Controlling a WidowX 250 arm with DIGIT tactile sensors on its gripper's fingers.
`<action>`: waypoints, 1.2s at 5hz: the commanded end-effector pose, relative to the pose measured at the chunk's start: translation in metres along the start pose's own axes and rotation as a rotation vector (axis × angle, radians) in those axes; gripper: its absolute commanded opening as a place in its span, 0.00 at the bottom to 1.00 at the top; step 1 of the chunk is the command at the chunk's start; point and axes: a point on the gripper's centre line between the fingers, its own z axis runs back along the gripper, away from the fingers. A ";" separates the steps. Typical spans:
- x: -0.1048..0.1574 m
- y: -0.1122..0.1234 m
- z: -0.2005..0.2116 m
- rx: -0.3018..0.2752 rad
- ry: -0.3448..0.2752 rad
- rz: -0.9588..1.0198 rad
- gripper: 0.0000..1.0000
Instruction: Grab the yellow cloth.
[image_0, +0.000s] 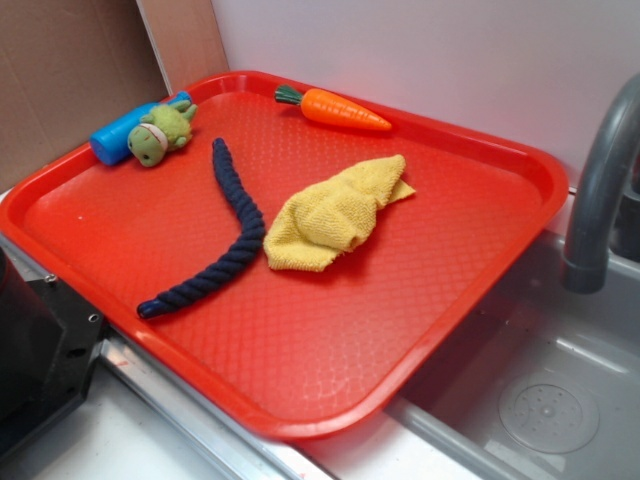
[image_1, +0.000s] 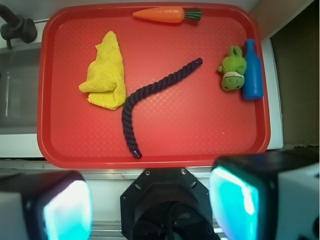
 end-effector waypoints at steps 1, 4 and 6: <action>0.000 0.000 0.000 0.000 0.000 0.000 1.00; 0.077 -0.050 -0.111 0.015 -0.055 -0.506 1.00; 0.077 -0.050 -0.111 0.015 -0.055 -0.506 1.00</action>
